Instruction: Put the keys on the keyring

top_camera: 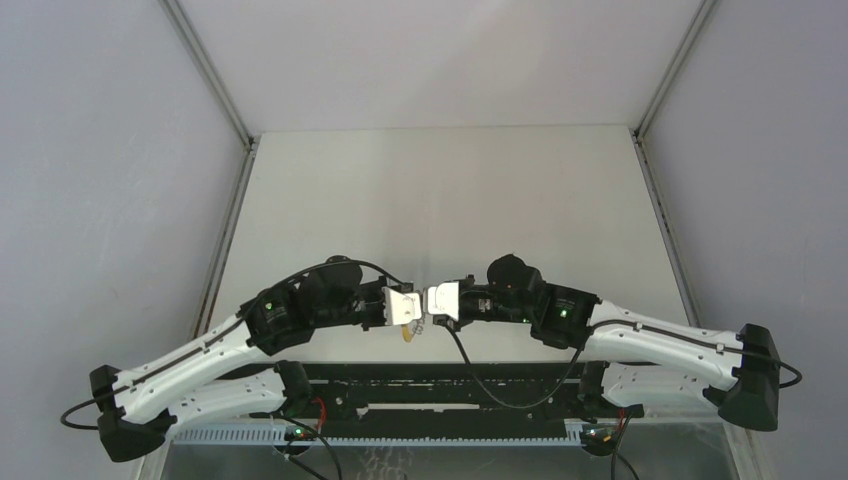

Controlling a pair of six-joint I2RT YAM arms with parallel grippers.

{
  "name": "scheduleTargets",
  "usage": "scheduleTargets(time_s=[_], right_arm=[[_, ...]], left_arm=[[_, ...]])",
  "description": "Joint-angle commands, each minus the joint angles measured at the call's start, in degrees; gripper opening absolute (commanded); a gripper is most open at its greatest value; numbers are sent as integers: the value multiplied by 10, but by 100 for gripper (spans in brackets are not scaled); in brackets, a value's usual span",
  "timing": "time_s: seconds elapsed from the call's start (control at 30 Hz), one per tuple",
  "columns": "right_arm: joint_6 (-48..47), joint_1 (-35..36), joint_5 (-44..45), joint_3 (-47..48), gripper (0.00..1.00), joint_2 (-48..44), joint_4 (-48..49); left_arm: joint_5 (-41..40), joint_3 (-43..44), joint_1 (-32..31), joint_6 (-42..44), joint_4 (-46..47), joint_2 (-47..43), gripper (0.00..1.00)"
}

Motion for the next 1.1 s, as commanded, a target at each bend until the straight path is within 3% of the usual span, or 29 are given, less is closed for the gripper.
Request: scheduleTargets(time_s=[0.0, 1.07], right_arm=[[5, 7, -5, 29, 0, -1, -1], [2, 6, -13, 30, 0, 8, 8]], left_arm=[[-2, -6, -4, 11, 27, -13, 0], [18, -7, -5, 16, 31, -12, 0]])
